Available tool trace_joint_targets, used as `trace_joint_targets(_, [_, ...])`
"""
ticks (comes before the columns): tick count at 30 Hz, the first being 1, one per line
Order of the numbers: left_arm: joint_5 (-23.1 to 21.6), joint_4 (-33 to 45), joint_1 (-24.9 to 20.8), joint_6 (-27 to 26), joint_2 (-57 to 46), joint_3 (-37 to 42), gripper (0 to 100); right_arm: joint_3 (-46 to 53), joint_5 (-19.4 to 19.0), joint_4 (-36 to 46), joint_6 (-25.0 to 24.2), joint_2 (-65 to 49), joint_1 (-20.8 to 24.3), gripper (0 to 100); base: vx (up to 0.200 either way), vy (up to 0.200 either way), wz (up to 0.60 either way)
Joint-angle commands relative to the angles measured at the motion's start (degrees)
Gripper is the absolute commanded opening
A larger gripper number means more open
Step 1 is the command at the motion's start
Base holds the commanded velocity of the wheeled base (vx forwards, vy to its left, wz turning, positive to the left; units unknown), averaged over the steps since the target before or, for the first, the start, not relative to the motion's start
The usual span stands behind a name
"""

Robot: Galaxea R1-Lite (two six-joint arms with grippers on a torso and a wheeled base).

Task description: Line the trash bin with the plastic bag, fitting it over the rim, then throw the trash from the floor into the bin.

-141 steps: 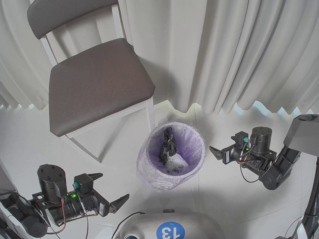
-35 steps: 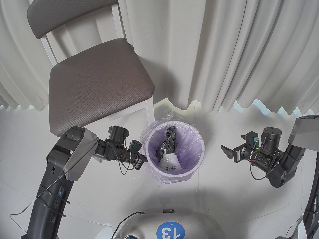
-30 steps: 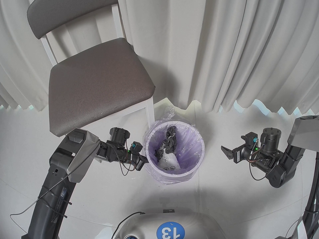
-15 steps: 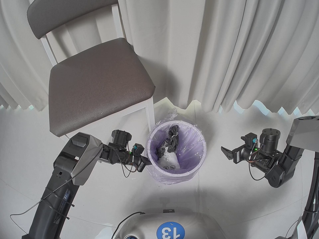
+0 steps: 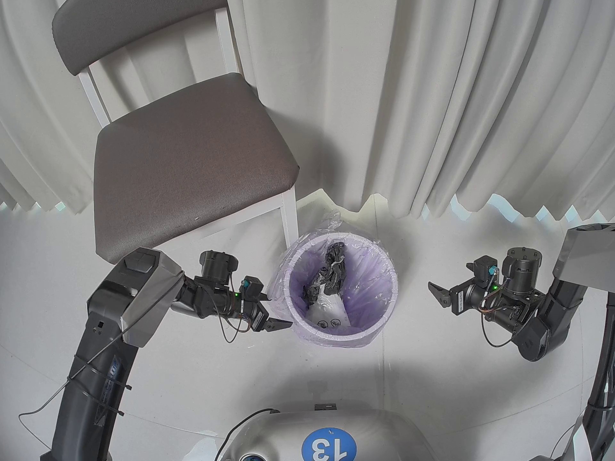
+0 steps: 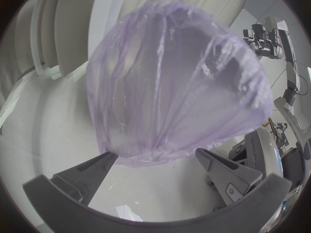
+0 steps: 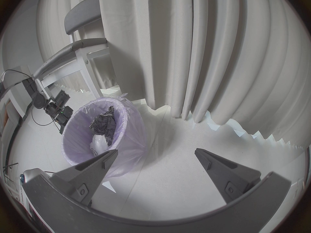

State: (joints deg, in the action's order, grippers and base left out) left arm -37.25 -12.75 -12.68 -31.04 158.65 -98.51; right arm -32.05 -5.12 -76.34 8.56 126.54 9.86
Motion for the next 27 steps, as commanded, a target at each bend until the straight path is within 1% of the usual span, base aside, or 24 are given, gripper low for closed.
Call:
trace_joint_targets(1, [-0.5,-6.8,3.1,0.0,-9.2,12.6,100,0.1,-1.0,0.0,0.3,-0.1,-0.5,100,0.0,0.0,0.0])
trace_joint_targets(3, [-0.9,-7.8,3.3,0.0,-10.2,14.4,100,0.1,-1.0,0.0,0.3,-0.1,-0.6,100,0.0,0.0,0.0])
trace_joint_targets(4, [-1.4,-9.7,3.4,0.1,-11.8,17.3,100,0.1,-1.1,0.0,0.3,-0.1,-0.7,100,0.0,0.0,0.0])
trace_joint_targets(8, [-2.1,-13.6,3.5,0.4,-15.0,23.2,100,0.2,-1.1,0.0,0.3,-0.2,-0.9,100,0.0,0.0,0.0])
trace_joint_targets(11, [-2.1,-16.0,3.5,0.6,-15.5,24.6,100,0.2,-1.1,0.0,0.3,-0.2,-0.9,100,0.0,0.0,0.0])
trace_joint_targets(17, [-0.1,-19.8,3.4,3.0,-12.4,21.4,100,0.2,-1.1,-0.2,0.3,-0.2,-1.0,100,0.0,0.0,0.0])
trace_joint_targets(18, [1.7,-20.4,3.4,3.6,-11.3,19.9,100,0.1,-1.1,-0.2,0.3,-0.1,-1.1,100,0.0,0.0,0.0])
trace_joint_targets(19, [2.3,-20.3,3.4,3.9,-10.7,18.9,100,0.1,-1.1,-0.1,0.3,0.0,-1.2,100,0.0,0.0,0.0])
trace_joint_targets(20, [2.3,-20.3,3.4,3.9,-10.7,18.9,100,0.1,-1.1,-0.1,0.3,0.0,-1.2,100,0.0,0.0,0.0])
trace_joint_targets(21, [2.4,-19.7,3.4,4.0,-9.6,16.8,100,0.1,-1.1,-0.1,0.3,0.0,-1.2,100,0.0,0.0,0.0])
trace_joint_targets(24, [2.5,-19.5,3.4,4.1,-7.8,14.2,100,-0.1,-1.2,-0.1,0.3,0.1,-1.5,100,0.0,0.0,0.0])
trace_joint_targets(27, [2.6,-19.5,2.8,4.1,-6.5,13.2,100,-0.2,-1.2,-0.1,0.3,0.1,-1.6,100,0.0,0.0,0.0])
